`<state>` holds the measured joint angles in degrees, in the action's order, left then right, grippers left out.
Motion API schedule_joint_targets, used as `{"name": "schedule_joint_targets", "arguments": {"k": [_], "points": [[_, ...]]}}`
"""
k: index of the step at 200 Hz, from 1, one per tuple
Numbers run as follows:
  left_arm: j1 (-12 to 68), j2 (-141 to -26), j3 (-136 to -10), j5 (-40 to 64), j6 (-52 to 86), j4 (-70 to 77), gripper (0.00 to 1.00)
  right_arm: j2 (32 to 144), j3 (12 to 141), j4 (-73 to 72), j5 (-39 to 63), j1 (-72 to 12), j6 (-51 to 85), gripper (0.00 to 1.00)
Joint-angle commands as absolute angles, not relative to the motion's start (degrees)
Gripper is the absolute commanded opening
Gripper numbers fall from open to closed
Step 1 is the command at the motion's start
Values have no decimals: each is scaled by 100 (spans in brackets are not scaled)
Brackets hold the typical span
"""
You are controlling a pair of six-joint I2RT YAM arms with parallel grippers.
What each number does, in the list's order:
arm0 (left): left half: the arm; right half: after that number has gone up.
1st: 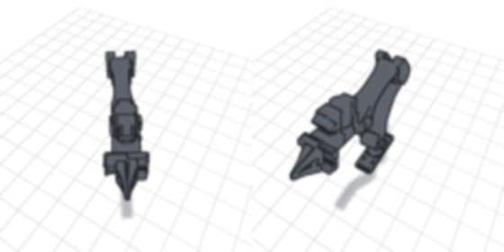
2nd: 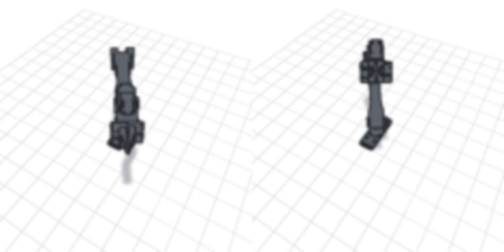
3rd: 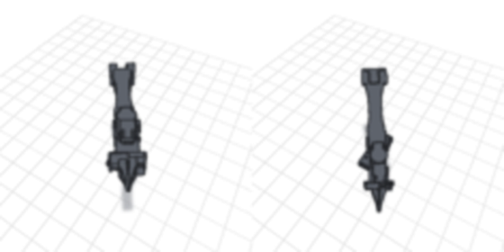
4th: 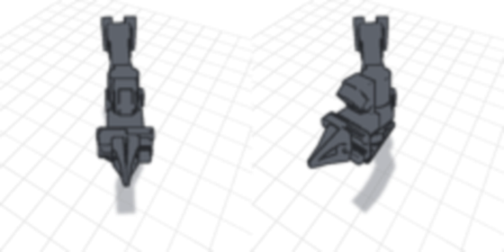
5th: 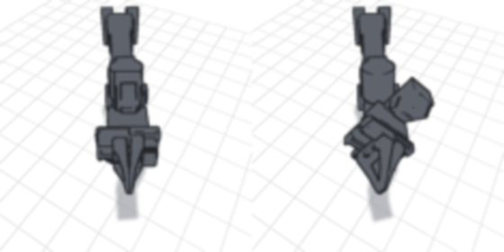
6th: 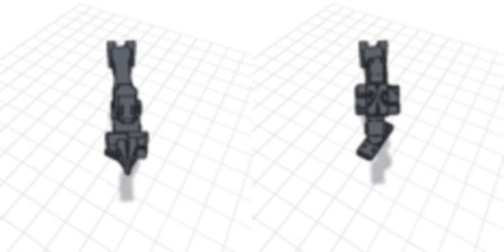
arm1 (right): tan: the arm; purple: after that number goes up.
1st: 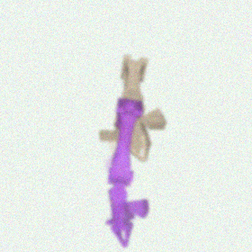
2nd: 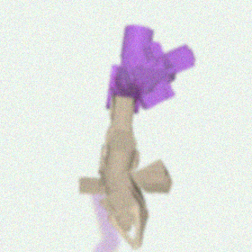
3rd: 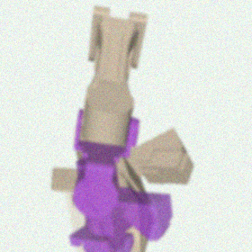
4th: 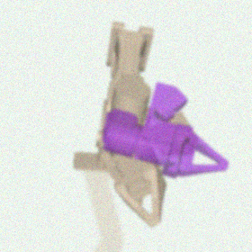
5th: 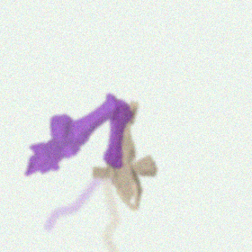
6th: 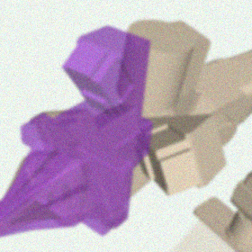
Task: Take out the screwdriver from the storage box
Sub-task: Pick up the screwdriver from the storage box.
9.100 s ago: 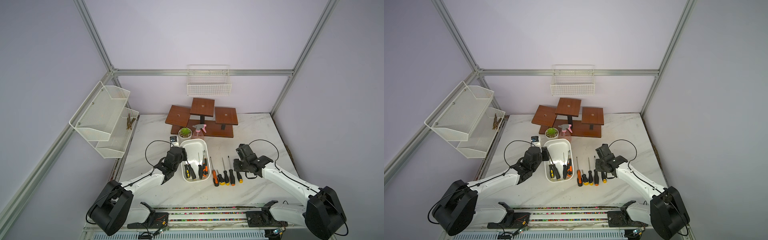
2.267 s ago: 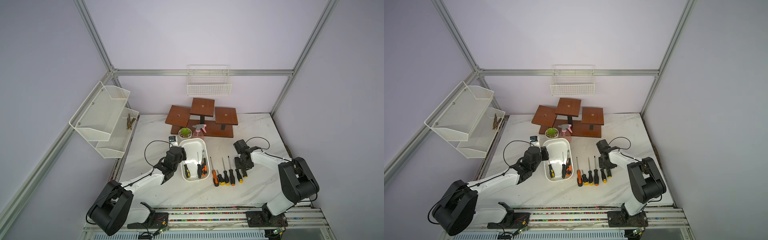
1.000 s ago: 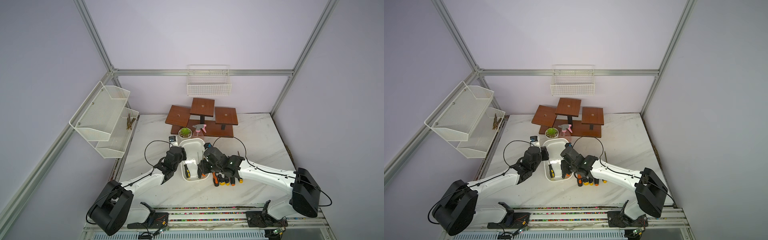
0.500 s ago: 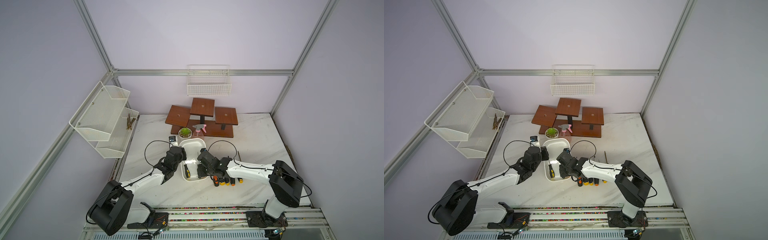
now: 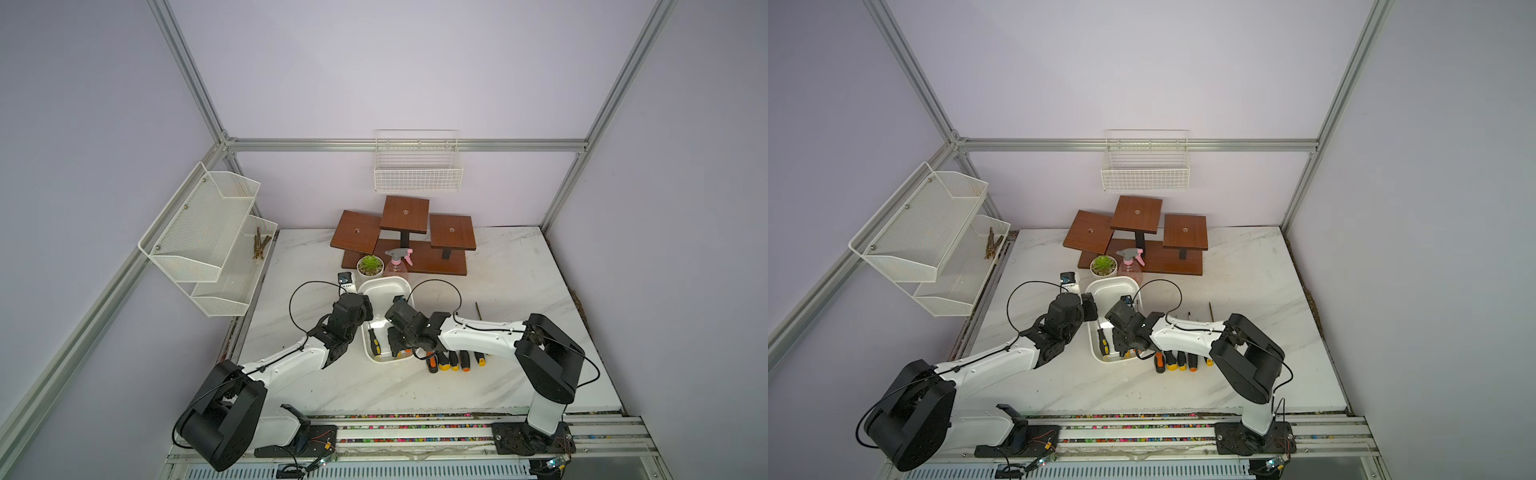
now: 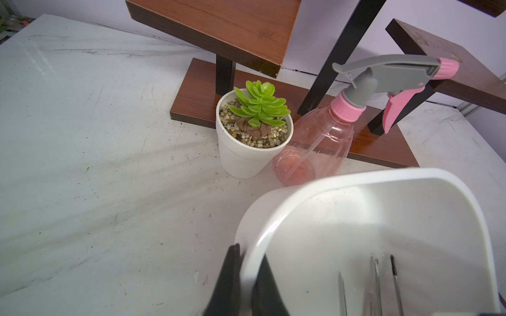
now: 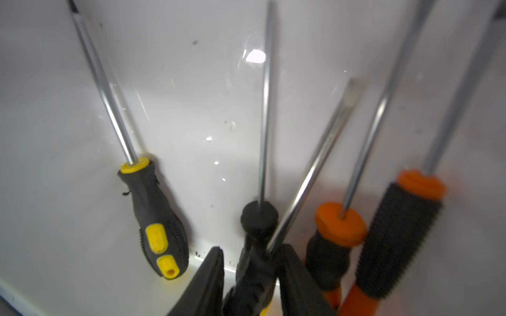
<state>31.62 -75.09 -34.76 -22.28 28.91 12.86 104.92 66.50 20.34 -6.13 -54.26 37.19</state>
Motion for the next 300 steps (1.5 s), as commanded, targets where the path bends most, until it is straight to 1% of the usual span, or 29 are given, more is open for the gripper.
{"name": "schedule_joint_targets", "arguments": {"k": [1, 16, 37, 52, 76, 105, 144, 208, 262, 284, 300], "points": [[3173, -7420, -3422, -2221, 2865, 1501, 0, 10626, 6739, 2188, -753, -5318, 3605, 37], [3173, -7435, -3434, -2216, 2865, 1503, 0, 10635, 6749, 2188, -747, -5275, 3587, 33], [3170, -7451, -3437, -2215, 2858, 1488, 0, 10587, 6767, 2196, -729, -5256, 3574, 20], [3173, -7462, -3445, -2223, 2856, 1487, 0, 10498, 6775, 2208, -721, -5253, 3577, 14], [3173, -7479, -3463, -2207, 2856, 1480, 0, 10314, 6830, 2258, -706, -5256, 3577, 10], [3173, -7488, -3476, -2209, 2856, 1479, 0, 10125, 6912, 2312, -630, -5264, 3549, 10], [3174, -7488, -3473, -2206, 2856, 1475, 0, 10185, 6891, 2347, -485, -5264, 3498, 18], [3173, -7480, -3474, -2211, 2857, 1472, 0, 10265, 6749, 2296, -475, -5264, 3451, 24], [3173, -7445, -3445, -2220, 2870, 1481, 0, 10476, 6739, 2189, -326, -5263, 3442, 27], [3173, -7444, -3437, -2222, 2870, 1481, 0, 10427, 6722, 2182, -315, -5256, 3459, 27], [3171, -7460, -3446, -2220, 2865, 1477, 0, 10359, 6714, 2186, -377, -5260, 3449, 26]]}}
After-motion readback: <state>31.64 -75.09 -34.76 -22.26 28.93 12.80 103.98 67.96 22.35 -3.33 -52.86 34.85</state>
